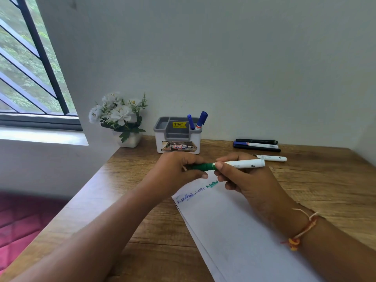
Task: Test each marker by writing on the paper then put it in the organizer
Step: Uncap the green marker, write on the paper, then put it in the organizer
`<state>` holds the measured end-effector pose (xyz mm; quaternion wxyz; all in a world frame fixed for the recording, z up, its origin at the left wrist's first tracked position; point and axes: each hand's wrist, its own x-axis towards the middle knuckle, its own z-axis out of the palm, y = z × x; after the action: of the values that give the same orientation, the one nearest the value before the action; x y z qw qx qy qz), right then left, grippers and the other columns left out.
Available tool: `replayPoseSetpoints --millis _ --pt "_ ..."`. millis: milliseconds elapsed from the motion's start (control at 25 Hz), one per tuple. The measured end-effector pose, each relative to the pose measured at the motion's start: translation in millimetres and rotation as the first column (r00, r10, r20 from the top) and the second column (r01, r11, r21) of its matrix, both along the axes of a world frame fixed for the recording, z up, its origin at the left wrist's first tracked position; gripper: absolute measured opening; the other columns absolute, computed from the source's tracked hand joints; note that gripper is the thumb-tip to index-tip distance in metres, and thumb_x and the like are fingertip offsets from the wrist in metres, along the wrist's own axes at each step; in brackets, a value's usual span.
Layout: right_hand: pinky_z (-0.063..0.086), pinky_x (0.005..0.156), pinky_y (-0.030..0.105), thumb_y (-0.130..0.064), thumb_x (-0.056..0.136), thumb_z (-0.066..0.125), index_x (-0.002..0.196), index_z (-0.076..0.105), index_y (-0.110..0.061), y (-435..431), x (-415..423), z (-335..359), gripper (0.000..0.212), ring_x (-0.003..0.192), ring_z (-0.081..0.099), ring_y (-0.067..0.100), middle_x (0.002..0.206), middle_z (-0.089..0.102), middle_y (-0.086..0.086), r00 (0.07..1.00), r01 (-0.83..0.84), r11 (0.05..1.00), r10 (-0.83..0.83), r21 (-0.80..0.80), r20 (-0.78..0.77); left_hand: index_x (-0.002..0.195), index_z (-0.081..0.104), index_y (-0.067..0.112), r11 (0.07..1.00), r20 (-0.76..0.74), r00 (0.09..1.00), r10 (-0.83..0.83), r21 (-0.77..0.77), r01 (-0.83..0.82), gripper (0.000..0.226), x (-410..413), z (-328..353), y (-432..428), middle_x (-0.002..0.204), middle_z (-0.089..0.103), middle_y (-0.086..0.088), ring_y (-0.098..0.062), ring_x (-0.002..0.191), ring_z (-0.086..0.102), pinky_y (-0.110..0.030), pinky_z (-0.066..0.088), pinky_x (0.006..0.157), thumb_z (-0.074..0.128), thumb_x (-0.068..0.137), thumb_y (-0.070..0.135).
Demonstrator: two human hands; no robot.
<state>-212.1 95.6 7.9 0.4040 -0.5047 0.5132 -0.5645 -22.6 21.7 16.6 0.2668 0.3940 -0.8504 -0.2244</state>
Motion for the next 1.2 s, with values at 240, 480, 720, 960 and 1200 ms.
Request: replayPoseSetpoints --millis 240,480,720,960,1200 --pt "0.059 0.065 0.023 -0.015 0.086 0.074 0.099 0.077 -0.01 0 -2 -1 0.014 0.077 0.075 0.016 0.087 0.079 0.013 0.999 -0.039 0.999 0.039 0.015 -0.005 0.112 0.074 0.035 0.995 -0.008 0.998 -0.066 0.076 0.067 0.027 3 -1 -1 0.091 0.073 0.016 -0.005 0.08 0.067 -0.033 0.059 0.083 0.075 0.086 0.028" --pt "0.062 0.069 0.024 -0.015 0.087 0.074 0.102 0.075 -0.01 0 -5 5 0.017 0.079 0.077 0.017 0.086 0.079 0.009 0.992 -0.064 0.998 0.064 -0.001 -0.108 0.111 0.074 0.035 0.99 -0.052 0.995 -0.09 0.103 0.095 0.025 3 -3 -2 0.093 0.075 0.012 -0.01 0.082 0.068 -0.037 0.06 0.08 0.073 0.087 0.027" --pt "0.061 0.069 0.027 -0.034 0.079 0.07 0.112 0.072 -0.015 -5 -3 7 0.038 0.084 0.076 0.017 0.094 0.08 0.01 0.973 -0.073 0.997 0.073 -0.01 0.219 0.101 0.075 0.035 0.991 -0.415 0.91 -0.001 0.122 0.057 0.023 10 12 3 0.092 0.076 0.009 -0.008 0.082 0.068 -0.024 0.059 0.078 0.073 0.086 0.019" --pt "0.056 0.067 0.022 -0.035 0.099 0.056 0.116 0.067 -0.025 -9 -12 -1 0.022 0.089 0.075 0.01 0.094 0.079 0.0 0.985 0.133 0.991 -0.134 -0.015 -0.111 0.107 0.071 0.015 0.946 -0.721 0.643 0.258 0.054 -0.32 0.018 65 37 -28 0.096 0.074 -0.002 -0.014 0.087 0.068 -0.032 0.059 0.08 0.072 0.089 0.012" --pt "0.052 0.065 0.015 -0.033 0.099 0.059 0.116 0.067 -0.028 -9 -5 -13 0.019 0.083 0.073 -0.001 0.088 0.079 -0.007 0.942 0.059 0.998 -0.066 -0.03 -0.329 0.1 0.072 0.024 0.911 -0.614 0.722 0.318 -0.013 -0.412 0.015 63 23 -39 0.093 0.074 0.001 -0.023 0.09 0.071 -0.049 0.059 0.086 0.075 0.088 0.031"
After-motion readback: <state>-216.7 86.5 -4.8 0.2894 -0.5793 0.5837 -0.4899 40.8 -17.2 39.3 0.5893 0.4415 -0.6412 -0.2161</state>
